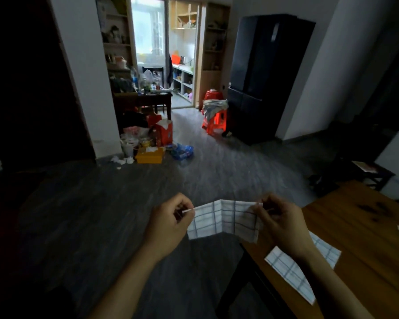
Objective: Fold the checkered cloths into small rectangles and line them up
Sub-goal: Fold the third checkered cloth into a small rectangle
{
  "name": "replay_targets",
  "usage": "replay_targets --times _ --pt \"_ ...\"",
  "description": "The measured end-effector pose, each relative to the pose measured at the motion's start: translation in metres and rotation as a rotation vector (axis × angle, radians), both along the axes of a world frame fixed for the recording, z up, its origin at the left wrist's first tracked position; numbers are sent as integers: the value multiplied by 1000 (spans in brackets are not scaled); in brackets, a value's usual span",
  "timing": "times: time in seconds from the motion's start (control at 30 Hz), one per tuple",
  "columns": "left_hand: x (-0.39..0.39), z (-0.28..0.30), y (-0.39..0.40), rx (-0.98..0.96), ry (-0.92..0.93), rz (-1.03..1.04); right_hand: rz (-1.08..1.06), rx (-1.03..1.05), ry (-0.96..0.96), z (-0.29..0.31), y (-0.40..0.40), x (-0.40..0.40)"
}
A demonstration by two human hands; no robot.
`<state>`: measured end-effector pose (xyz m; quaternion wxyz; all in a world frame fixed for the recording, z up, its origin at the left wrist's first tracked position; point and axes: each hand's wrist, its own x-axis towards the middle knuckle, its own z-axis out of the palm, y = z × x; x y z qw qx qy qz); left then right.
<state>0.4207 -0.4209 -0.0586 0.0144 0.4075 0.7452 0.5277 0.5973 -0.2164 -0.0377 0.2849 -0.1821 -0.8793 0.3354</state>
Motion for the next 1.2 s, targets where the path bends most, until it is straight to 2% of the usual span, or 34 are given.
replay_targets --times 0.13,0.3,0.47,0.63,0.83,1.2 --pt "-54 1 23 -8 28 -45 -42 35 19 1 17 -41" --pt "-120 -14 69 -50 3 -84 -92 -52 0 -27 54 -96" --pt "-184 -25 140 -155 -24 -178 -179 -119 56 -50 112 -152" --pt "-240 -12 231 -213 3 -272 -329 -234 108 -58 176 -195" --pt "-269 -9 335 -228 10 -479 -537 -284 117 -51 232 -197" --pt "-282 -23 507 -170 21 -930 -1067 -170 140 -47 283 -193"
